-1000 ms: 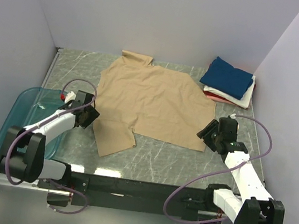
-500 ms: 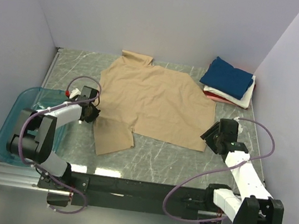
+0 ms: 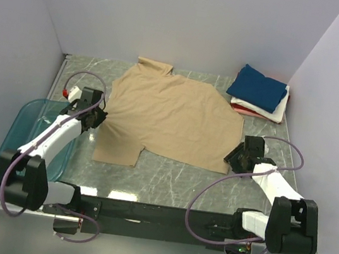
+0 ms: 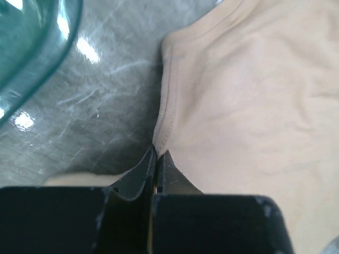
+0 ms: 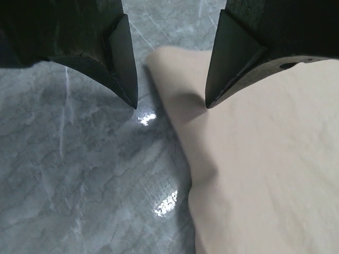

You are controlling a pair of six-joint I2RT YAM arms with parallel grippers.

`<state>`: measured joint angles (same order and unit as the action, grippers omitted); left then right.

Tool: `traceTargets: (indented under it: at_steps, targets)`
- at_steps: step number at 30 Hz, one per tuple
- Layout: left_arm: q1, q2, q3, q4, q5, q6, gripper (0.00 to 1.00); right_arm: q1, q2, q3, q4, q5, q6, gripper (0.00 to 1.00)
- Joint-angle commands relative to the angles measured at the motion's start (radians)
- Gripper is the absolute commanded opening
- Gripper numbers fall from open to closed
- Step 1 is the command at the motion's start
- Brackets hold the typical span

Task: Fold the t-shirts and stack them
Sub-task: Flatten the tshirt out

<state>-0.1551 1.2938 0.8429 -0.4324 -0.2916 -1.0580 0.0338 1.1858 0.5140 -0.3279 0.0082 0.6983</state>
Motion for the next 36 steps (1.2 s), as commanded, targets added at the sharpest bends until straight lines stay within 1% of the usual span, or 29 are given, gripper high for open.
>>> traceTargets:
  at_steps: [1, 3, 4, 6, 7, 9, 10, 12, 13, 15, 18, 19, 20, 22, 25, 27, 29, 30, 32, 33, 36]
  targets:
    - [0.023, -0.063, 0.048, -0.052, -0.026, 0.039, 0.01, -0.006, 0.024, 0.006, 0.059, -0.005, -0.002, 0.6]
    - [0.028, -0.076, 0.056, -0.063, -0.021, 0.047, 0.01, -0.006, 0.034, 0.012, 0.075, -0.031, -0.003, 0.58]
    - [0.031, -0.083, 0.061, -0.065, -0.018, 0.052, 0.01, -0.006, 0.043, 0.015, 0.079, -0.039, -0.006, 0.5]
    - [0.031, -0.091, 0.067, -0.068, -0.009, 0.056, 0.01, -0.006, 0.054, 0.023, 0.095, -0.059, -0.01, 0.43]
    - [0.034, -0.096, 0.071, -0.069, -0.008, 0.058, 0.01, -0.008, 0.063, 0.026, 0.102, -0.065, -0.011, 0.33]
    - [0.034, -0.099, 0.077, -0.072, -0.003, 0.065, 0.01, -0.006, 0.072, 0.035, 0.112, -0.076, -0.016, 0.22]
    - [0.035, -0.103, 0.079, -0.072, -0.001, 0.067, 0.01, -0.006, 0.083, 0.04, 0.118, -0.085, -0.016, 0.15]
    - [0.035, -0.108, 0.084, -0.075, 0.003, 0.072, 0.01, -0.006, 0.098, 0.06, 0.115, -0.094, -0.028, 0.07]
    - [0.035, -0.111, 0.091, -0.08, 0.006, 0.073, 0.01, -0.006, 0.112, 0.07, 0.109, -0.094, -0.036, 0.0]
    - [0.037, -0.117, 0.1, -0.091, 0.008, 0.084, 0.01, -0.006, 0.109, 0.107, 0.067, -0.083, -0.059, 0.0]
    - [0.037, -0.137, 0.12, -0.114, 0.008, 0.093, 0.0, -0.006, 0.052, 0.161, -0.003, -0.048, -0.105, 0.0]
    - [0.037, -0.149, 0.127, -0.117, 0.011, 0.096, 0.01, -0.006, 0.043, 0.182, -0.061, -0.036, -0.118, 0.0]
    - [0.035, -0.159, 0.131, -0.124, 0.017, 0.096, 0.01, -0.003, 0.032, 0.214, -0.083, -0.016, -0.132, 0.0]
    - [0.037, -0.171, 0.142, -0.129, 0.019, 0.102, 0.01, 0.001, -0.003, 0.231, -0.112, -0.025, -0.149, 0.0]
    - [0.045, -0.172, 0.165, -0.143, 0.003, 0.113, 0.0, 0.037, 0.006, 0.3, -0.183, -0.01, -0.164, 0.0]
    - [0.055, -0.165, 0.177, -0.155, 0.005, 0.122, 0.0, 0.064, 0.009, 0.348, -0.203, 0.05, -0.166, 0.0]
    - [0.071, -0.16, 0.185, -0.152, 0.012, 0.133, 0.0, 0.071, 0.015, 0.374, -0.203, 0.038, -0.175, 0.08]
    - [0.077, -0.157, 0.185, -0.151, 0.02, 0.133, 0.0, 0.077, 0.034, 0.382, -0.206, 0.006, -0.177, 0.16]
    - [0.081, -0.153, 0.18, -0.147, 0.026, 0.139, 0.01, 0.086, 0.046, 0.379, -0.209, -0.005, -0.178, 0.28]
    - [0.083, -0.154, 0.174, -0.146, 0.028, 0.138, 0.0, 0.09, 0.043, 0.368, -0.206, -0.005, -0.175, 0.42]
    - [0.092, -0.159, 0.162, -0.143, 0.031, 0.141, 0.0, 0.092, 0.003, 0.298, -0.166, -0.04, -0.154, 0.57]
